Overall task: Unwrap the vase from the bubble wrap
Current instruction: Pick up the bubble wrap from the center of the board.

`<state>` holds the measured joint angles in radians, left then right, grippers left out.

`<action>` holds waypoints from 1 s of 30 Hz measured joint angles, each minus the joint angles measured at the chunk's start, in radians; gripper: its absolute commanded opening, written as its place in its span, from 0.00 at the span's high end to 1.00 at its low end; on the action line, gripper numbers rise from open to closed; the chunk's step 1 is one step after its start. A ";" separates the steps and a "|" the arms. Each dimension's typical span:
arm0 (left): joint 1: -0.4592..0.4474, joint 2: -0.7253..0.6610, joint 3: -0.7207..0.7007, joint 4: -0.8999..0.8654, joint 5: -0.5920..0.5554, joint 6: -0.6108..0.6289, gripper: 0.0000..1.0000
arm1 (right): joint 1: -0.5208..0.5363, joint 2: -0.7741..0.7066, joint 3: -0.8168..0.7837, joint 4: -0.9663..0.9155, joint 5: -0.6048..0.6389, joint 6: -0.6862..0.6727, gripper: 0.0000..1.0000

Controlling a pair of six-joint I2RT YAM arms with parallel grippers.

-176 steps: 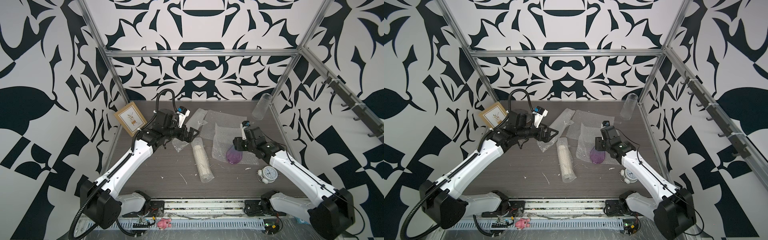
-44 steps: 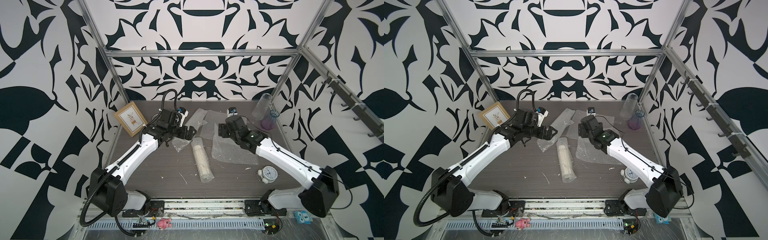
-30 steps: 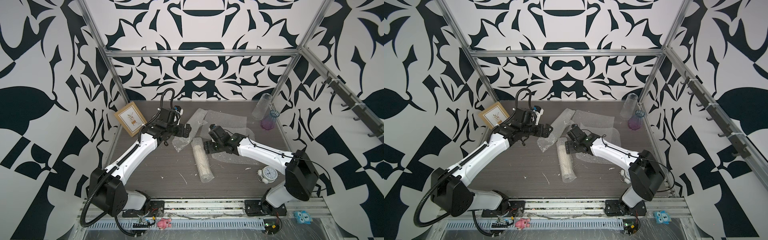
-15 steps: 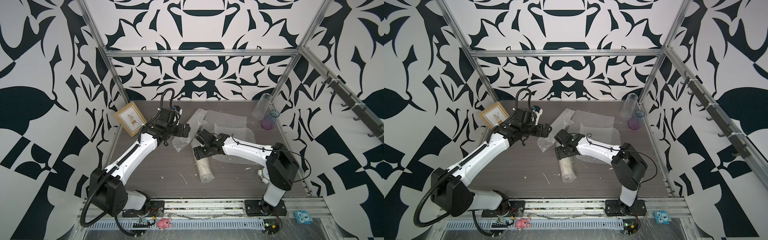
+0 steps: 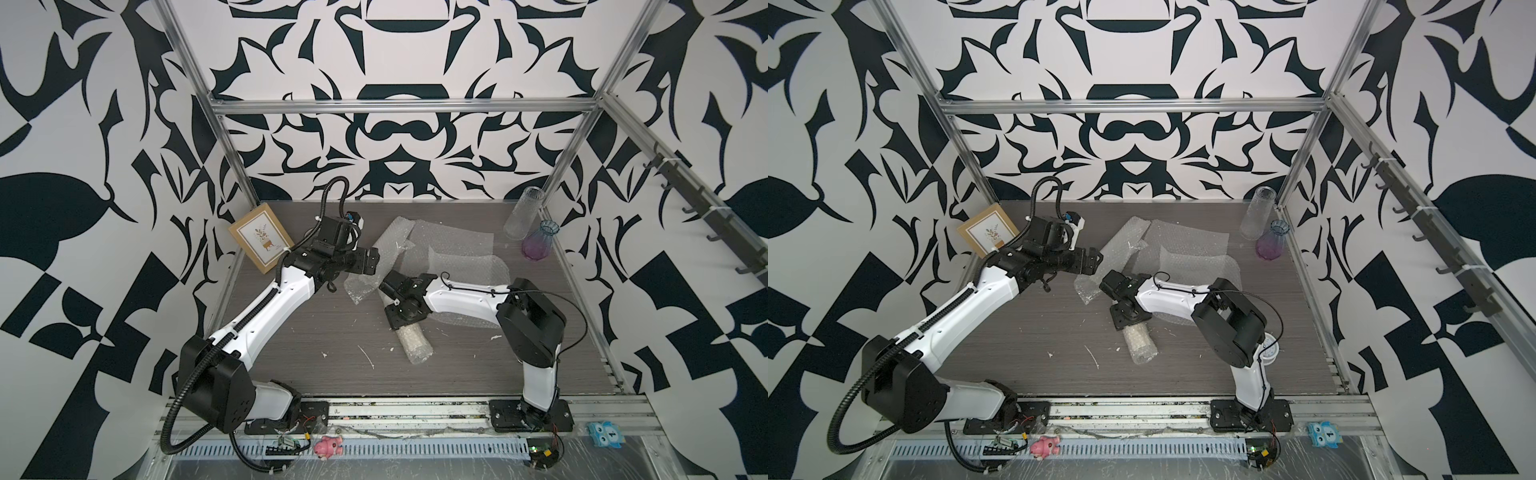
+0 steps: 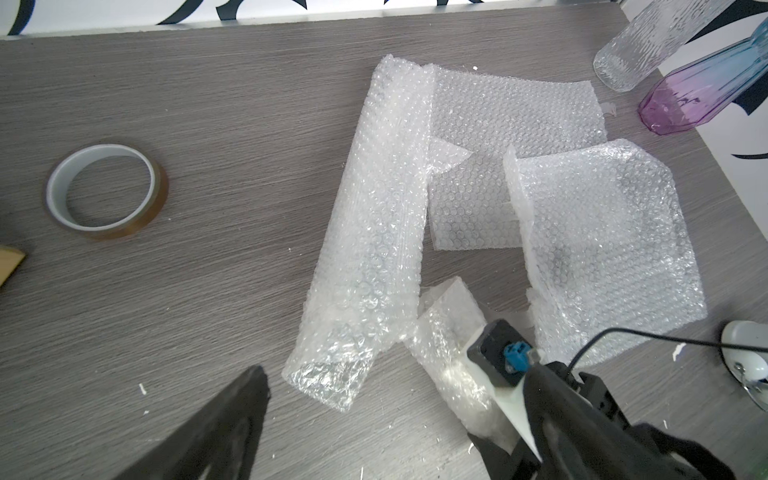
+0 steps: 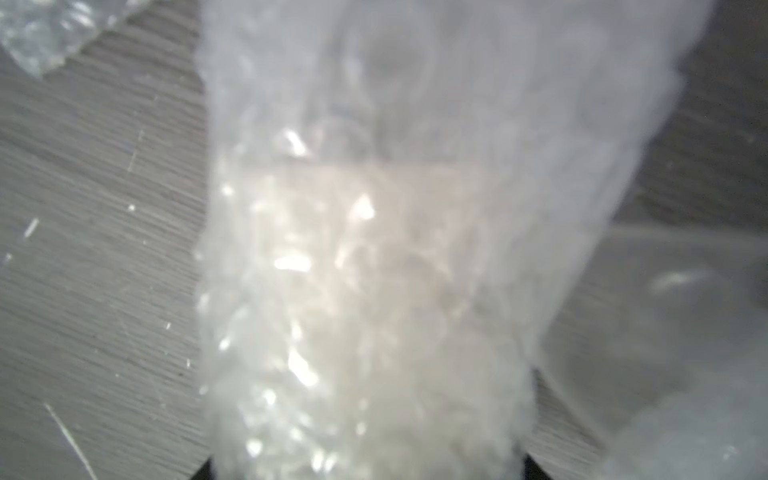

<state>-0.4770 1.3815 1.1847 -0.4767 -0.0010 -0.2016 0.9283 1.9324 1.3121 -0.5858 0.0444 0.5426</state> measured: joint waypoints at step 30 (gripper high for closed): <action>0.000 0.002 0.000 0.000 0.002 -0.001 0.01 | -0.124 -0.457 -0.093 0.018 -0.004 0.076 0.65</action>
<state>-0.4770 1.3834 1.1847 -0.4767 0.0006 -0.2024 0.8043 1.4750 1.2190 -0.5674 0.0402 0.6182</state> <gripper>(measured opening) 0.993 0.622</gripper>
